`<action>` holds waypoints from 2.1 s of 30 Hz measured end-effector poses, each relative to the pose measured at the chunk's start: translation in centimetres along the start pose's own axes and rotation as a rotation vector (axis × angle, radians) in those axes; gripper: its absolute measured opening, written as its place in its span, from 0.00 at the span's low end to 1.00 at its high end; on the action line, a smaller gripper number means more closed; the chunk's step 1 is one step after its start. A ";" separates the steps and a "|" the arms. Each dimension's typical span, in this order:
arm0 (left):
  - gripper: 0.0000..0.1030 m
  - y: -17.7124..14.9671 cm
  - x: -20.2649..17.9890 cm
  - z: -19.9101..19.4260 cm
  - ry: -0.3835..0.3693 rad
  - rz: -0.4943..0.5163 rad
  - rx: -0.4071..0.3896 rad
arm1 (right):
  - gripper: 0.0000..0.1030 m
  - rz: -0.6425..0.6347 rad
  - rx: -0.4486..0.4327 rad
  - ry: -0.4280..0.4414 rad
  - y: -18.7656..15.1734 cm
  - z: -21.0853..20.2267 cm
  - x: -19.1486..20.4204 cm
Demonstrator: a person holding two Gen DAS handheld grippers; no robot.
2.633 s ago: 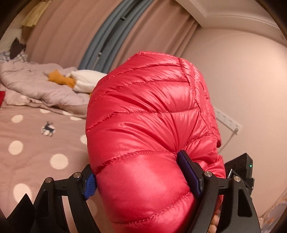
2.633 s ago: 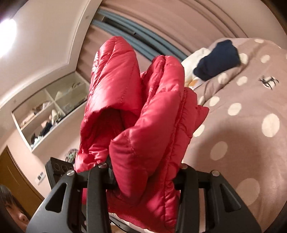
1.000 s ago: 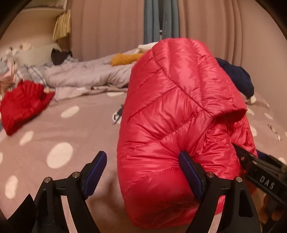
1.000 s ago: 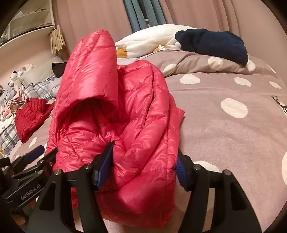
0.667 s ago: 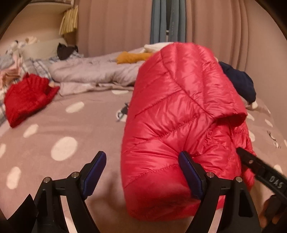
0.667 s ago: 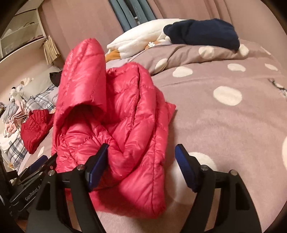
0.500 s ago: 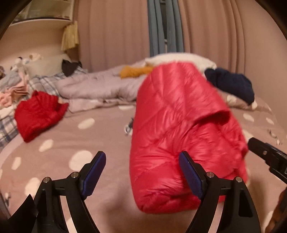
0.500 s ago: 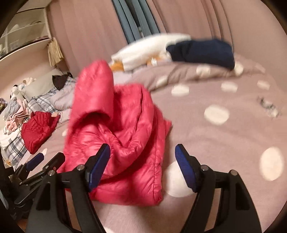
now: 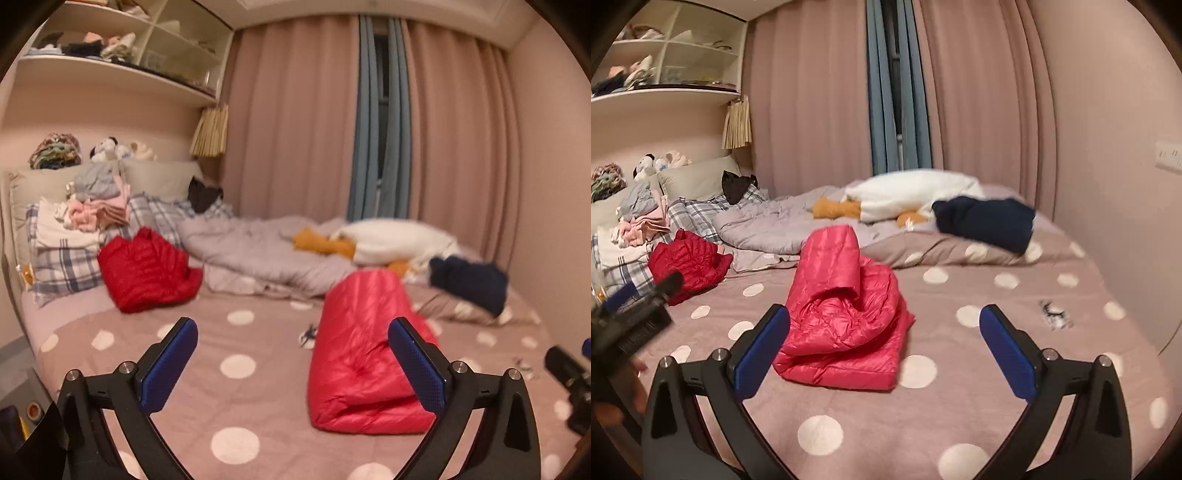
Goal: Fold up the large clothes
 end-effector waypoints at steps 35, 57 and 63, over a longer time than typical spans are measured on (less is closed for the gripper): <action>0.99 -0.2 -4.5 -4.1 -0.220 -0.039 -0.005 | 1.00 0.005 -0.068 -0.110 -0.2 -6.7 -0.6; 0.99 0.4 -2.4 -3.6 -0.139 -0.076 -0.028 | 1.00 -0.030 -0.050 -0.118 -1.4 -5.7 0.1; 0.99 0.2 -2.5 -3.3 -0.136 -0.066 -0.009 | 1.00 -0.033 -0.047 -0.129 -1.3 -5.9 -0.2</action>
Point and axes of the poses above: each gripper's, at about its wrist camera, not at the fingertips, and z roughly the way its jaws point, x to its left, y to its top, the point moved 10 cm from there along z, roughly the way its jaws point, and after that the axes turned 15 degrees about -y, right-handed, at the moved point
